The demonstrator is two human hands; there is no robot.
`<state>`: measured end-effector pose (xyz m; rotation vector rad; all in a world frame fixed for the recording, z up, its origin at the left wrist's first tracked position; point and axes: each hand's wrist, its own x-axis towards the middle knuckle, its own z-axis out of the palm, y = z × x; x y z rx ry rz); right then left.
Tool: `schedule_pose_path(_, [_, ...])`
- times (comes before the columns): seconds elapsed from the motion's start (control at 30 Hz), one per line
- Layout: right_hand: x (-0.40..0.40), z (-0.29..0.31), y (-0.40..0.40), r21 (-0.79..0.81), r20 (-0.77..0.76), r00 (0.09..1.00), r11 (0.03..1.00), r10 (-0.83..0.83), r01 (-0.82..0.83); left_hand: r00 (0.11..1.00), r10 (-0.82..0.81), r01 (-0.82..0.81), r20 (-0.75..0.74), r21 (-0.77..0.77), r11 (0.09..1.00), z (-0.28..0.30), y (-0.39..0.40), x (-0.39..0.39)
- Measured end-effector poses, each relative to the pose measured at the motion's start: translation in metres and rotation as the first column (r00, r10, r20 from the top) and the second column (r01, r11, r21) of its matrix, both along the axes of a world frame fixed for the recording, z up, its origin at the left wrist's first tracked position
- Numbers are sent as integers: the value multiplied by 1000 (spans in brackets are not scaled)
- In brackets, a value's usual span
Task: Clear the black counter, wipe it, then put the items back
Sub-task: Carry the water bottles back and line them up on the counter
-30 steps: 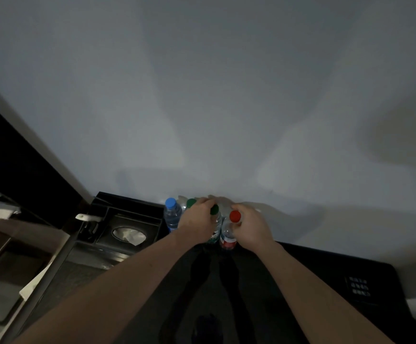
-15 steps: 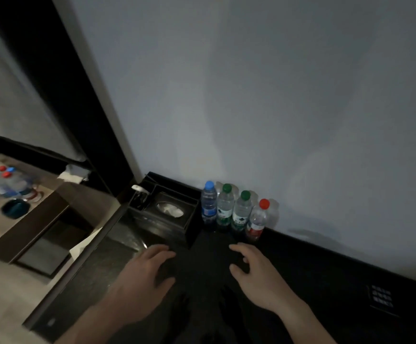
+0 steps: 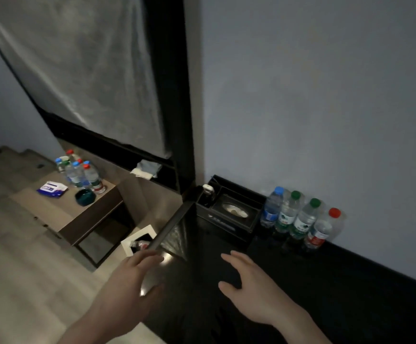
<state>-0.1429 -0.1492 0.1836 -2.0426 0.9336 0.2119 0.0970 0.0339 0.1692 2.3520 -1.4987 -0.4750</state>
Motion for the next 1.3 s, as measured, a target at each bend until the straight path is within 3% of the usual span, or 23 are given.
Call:
schedule_pose_path(0.47, [219, 10, 157, 110, -13, 988, 983, 153, -150, 971, 237, -237, 29, 10, 971, -17, 218, 197])
schedule_pose_path(0.83, [358, -13, 177, 46, -53, 975, 976, 217, -214, 949, 314, -315, 27, 87, 945, -17, 245, 316])
schedule_pose_path(1.07, [487, -40, 179, 42, -48, 964, 965, 262, -260, 939, 340, -344, 57, 181, 921, -7, 250, 429])
schedule_pose_path(1.3, [623, -35, 164, 6, -50, 932, 933, 359, -359, 914, 402, -407, 65, 159, 900, 5, 246, 540])
